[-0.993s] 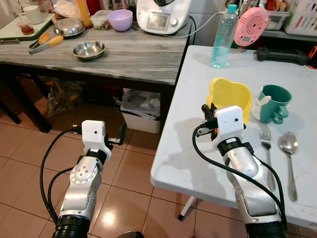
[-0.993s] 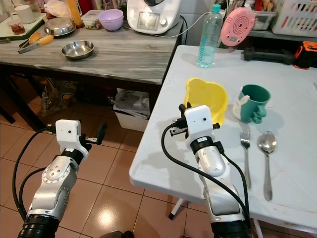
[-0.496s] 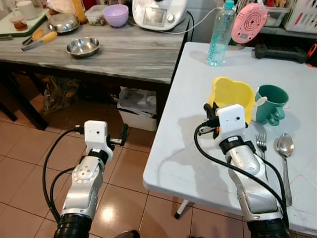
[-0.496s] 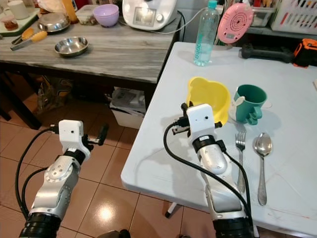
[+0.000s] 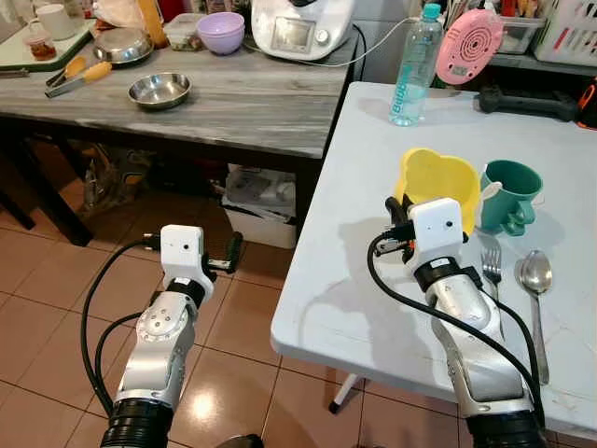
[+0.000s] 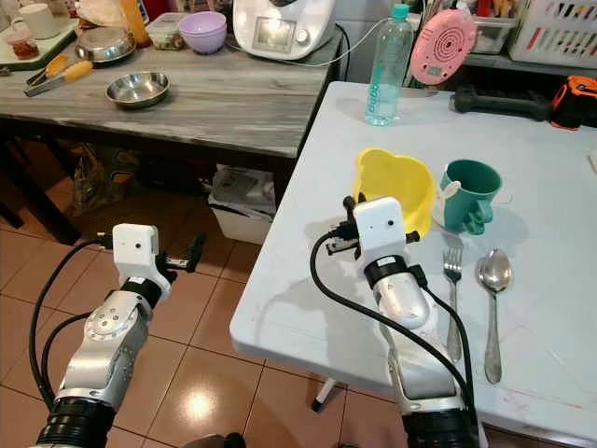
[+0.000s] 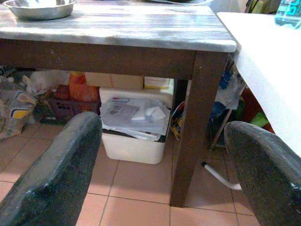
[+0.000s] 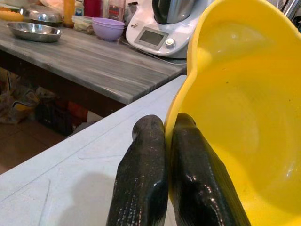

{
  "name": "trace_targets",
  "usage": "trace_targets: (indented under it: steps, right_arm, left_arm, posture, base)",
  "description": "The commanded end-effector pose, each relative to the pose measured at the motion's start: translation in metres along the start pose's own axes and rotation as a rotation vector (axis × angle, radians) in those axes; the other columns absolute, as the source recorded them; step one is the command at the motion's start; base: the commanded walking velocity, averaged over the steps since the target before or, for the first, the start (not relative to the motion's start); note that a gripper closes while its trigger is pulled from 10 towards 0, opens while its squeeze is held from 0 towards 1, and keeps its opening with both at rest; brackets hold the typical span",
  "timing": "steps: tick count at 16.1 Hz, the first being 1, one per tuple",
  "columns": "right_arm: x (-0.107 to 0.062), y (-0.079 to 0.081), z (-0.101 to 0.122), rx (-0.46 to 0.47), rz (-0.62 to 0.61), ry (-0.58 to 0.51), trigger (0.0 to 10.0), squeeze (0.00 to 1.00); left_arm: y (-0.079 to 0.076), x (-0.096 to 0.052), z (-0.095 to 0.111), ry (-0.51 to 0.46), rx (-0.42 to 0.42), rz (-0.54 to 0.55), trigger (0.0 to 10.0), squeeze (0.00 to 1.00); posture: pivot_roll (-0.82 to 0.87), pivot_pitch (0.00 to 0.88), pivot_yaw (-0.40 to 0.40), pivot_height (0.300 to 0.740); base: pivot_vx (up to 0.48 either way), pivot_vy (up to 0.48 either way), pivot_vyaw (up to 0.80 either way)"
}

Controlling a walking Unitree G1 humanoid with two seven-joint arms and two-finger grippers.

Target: Setting the table

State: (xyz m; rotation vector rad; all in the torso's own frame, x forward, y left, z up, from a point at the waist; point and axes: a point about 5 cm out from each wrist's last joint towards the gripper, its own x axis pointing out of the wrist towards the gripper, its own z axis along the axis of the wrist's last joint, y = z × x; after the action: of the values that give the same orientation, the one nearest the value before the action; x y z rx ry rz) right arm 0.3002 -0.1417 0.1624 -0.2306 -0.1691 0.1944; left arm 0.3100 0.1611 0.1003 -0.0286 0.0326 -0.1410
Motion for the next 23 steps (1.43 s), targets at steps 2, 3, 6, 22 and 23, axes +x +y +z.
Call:
trace_targets:
  steps: [2, 3, 6, 22, 23]
  right_arm:
    - [0.0016, -0.0009, 0.0026, 0.006, -0.010, -0.016, 10.0, 0.00]
    - [0.0011, -0.0009, 0.0020, 0.007, -0.011, -0.014, 10.0, 0.00]
    - [-0.0013, 0.0000, -0.0010, 0.014, -0.016, -0.004, 10.0, 0.00]
    - [-0.0014, -0.0031, -0.0051, 0.026, -0.051, 0.005, 10.0, 0.00]
    - [-0.0013, -0.0031, -0.0053, 0.026, -0.052, 0.006, 10.0, 0.00]
  left_arm:
    - [0.0024, -0.0014, -0.0031, 0.025, 0.014, -0.001, 10.0, 0.00]
    - [0.0024, -0.0015, -0.0030, 0.025, 0.015, -0.002, 10.0, 0.00]
    - [0.0019, -0.0010, -0.0029, 0.028, 0.022, -0.008, 10.0, 0.00]
    - [0.0023, -0.0028, 0.0008, 0.003, 0.016, -0.067, 10.0, 0.00]
    - [0.0016, -0.0027, 0.0010, 0.001, 0.018, -0.072, 10.0, 0.00]
  posture:
    - [-0.05, 0.072, 0.055, 0.740]
    - [-0.05, 0.073, 0.057, 0.740]
    - [-0.05, 0.074, 0.065, 0.740]
    - [-0.04, 0.069, 0.078, 0.740]
    - [-0.04, 0.069, 0.078, 0.740]
  base:
    - [-0.251, 0.000, 0.00]
    - [-0.251, 0.000, 0.00]
    - [-0.252, 0.000, 0.00]
    - [-0.067, 0.000, -0.03]
    - [0.000, 0.000, -0.49]
